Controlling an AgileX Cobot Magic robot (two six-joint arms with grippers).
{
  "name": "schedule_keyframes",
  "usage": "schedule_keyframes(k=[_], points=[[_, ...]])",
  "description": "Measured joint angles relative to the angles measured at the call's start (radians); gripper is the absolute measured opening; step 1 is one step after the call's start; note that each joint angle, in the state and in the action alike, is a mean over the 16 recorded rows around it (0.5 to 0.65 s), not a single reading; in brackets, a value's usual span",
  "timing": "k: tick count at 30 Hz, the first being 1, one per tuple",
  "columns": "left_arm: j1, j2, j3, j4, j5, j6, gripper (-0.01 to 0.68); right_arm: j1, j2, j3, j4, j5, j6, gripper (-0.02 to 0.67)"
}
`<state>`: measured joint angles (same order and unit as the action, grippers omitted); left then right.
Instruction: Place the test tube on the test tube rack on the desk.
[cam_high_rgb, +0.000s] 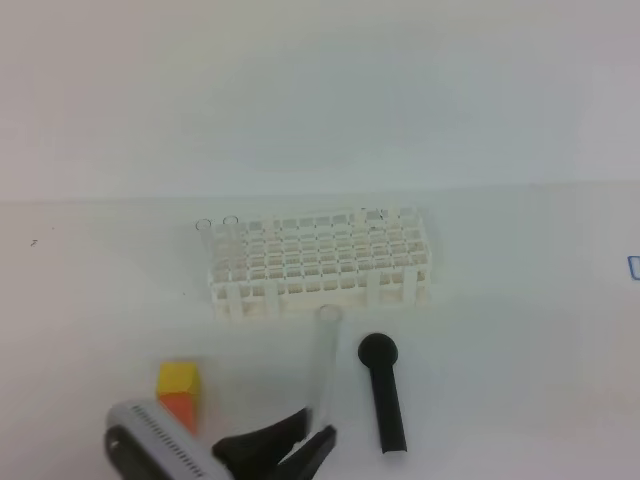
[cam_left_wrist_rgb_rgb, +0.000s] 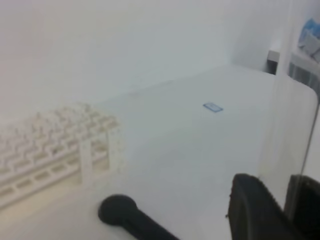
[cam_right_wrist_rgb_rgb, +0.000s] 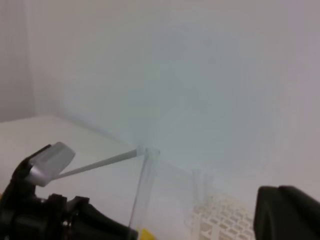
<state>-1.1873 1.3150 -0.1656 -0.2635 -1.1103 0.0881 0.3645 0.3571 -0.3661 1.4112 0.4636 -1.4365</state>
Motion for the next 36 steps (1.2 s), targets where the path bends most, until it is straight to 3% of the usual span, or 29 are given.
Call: schedule_keyframes(k=[12,26,36], points=[[0.000,0.033,0.158,0.155,-0.092,-0.234,0.110,0.000,0.216,-0.001,0.156,0.234,-0.219,-0.001],[0.000,0.126,0.151,0.293,-0.091,-0.279,0.110,0.000,0.501,-0.002,0.263,0.506,-0.429,0.004],[0.000,0.135,0.098,0.346,-0.090,-0.268,0.110,0.000,0.564,-0.023,0.266,0.546,-0.477,0.101]])
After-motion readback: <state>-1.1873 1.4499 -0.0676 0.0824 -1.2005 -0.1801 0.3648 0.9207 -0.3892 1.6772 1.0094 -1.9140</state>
